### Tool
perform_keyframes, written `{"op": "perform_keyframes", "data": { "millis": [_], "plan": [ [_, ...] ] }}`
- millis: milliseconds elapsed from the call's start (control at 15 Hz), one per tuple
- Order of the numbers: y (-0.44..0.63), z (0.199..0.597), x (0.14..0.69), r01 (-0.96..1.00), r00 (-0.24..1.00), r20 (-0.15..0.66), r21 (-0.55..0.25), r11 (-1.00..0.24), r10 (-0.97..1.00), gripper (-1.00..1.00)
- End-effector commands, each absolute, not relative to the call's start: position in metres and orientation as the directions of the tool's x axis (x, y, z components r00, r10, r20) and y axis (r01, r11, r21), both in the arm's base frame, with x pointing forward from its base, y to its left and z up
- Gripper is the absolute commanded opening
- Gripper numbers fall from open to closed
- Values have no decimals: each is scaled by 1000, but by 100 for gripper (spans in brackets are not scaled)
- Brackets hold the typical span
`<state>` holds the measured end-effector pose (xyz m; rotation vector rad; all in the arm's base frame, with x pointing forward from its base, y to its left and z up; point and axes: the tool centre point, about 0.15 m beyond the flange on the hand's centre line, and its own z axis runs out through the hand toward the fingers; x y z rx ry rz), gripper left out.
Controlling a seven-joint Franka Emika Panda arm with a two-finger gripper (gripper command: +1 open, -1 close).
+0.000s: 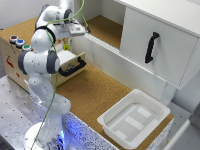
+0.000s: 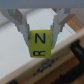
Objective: Put the yellow block on the table
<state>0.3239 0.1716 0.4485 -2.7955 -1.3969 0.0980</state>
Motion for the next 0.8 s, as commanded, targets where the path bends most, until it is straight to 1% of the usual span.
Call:
{"op": "perform_keyframes", "data": {
  "millis": [0, 67, 267, 467, 600, 733],
  "plan": [
    [91, 412, 294, 613, 789, 124, -88, -785, 602, -100],
    [74, 410, 297, 571, 820, 116, -91, -816, 560, -100],
    [26, 408, 312, 483, 876, 32, -48, -874, 482, -100],
    [-13, 393, 330, 441, 897, -23, -38, -897, 442, -100],
    [-44, 375, 347, 413, 910, -28, -48, -910, 414, -100],
    [-72, 358, 361, 383, 923, -36, -30, -923, 384, -100]
  ]
}}
